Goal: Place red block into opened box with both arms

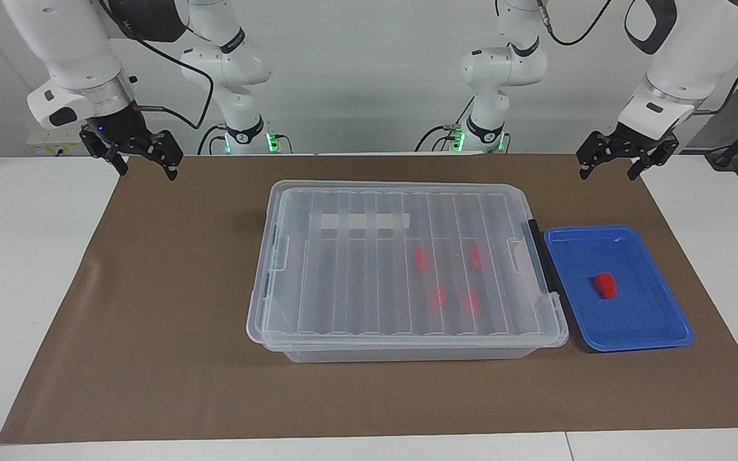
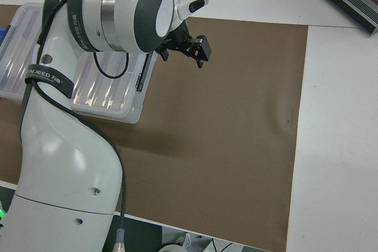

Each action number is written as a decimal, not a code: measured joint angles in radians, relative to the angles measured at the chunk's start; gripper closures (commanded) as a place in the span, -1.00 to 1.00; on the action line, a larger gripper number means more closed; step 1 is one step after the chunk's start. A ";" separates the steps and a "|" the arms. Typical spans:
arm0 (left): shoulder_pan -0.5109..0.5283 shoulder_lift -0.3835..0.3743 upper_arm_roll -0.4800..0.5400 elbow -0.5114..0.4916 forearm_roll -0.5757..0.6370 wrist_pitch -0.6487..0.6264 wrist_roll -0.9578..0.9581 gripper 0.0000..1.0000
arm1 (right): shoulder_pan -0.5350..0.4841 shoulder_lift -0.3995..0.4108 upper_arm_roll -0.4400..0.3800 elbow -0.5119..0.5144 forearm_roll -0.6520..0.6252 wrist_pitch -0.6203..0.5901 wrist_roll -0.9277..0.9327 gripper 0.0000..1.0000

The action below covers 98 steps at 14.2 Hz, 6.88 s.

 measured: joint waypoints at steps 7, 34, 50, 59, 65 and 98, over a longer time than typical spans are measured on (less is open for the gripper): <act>0.000 0.000 0.000 0.000 0.000 0.000 0.000 -1.00 | 0.000 0.000 0.005 0.000 0.000 0.004 0.000 -1.00; 0.000 0.000 0.000 0.000 0.000 0.000 0.000 -1.00 | 0.009 0.190 0.272 -0.182 -0.026 0.451 0.226 -0.98; 0.000 0.000 0.000 0.000 0.000 -0.002 0.000 -1.00 | 0.006 0.192 0.162 -0.182 -0.036 0.450 0.018 -0.98; 0.122 -0.021 0.027 -0.007 0.004 -0.013 -0.004 -1.00 | 0.001 0.192 0.039 -0.176 -0.036 0.433 -0.246 -0.98; 0.135 -0.045 0.020 -0.193 0.004 0.302 -0.165 -1.00 | -0.002 0.192 -0.045 -0.168 -0.035 0.431 -0.460 -0.98; 0.186 0.335 0.019 -0.426 0.005 0.887 0.058 1.00 | -0.073 0.005 0.078 -0.009 -0.015 0.040 -0.026 -1.00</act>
